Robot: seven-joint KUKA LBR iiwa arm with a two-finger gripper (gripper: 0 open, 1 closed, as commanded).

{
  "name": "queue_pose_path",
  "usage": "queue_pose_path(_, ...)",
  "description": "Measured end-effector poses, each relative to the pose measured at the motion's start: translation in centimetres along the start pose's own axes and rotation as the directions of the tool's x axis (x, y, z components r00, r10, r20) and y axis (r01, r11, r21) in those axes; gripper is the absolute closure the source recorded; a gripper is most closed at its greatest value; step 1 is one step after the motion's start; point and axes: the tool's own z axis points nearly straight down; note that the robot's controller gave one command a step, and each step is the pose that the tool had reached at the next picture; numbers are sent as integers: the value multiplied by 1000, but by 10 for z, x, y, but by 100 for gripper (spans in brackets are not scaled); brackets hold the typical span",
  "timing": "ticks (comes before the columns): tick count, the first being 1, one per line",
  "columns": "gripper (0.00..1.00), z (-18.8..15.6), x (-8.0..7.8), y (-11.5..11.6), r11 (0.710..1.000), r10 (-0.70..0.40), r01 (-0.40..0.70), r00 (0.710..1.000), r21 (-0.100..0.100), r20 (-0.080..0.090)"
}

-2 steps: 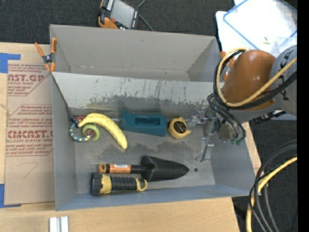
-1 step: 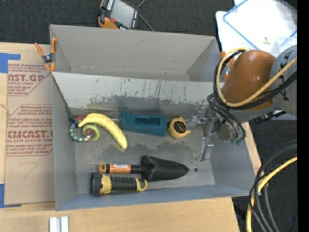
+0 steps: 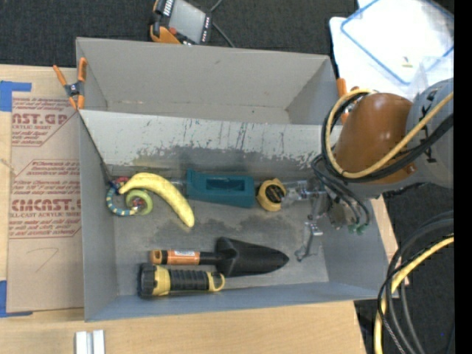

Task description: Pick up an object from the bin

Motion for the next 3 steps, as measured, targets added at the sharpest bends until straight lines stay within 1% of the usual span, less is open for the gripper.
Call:
queue_pose_path(1, 0, 9, -15, -71, 986, -166, 166, 986, 4, 3)
queue_pose_path(2, 0, -64, 6, -21, 1000, 14, -14, 1000, -5, -13)
queue_pose_path(3, 0, -130, 28, -57, 994, -106, 106, 994, 1, 1)
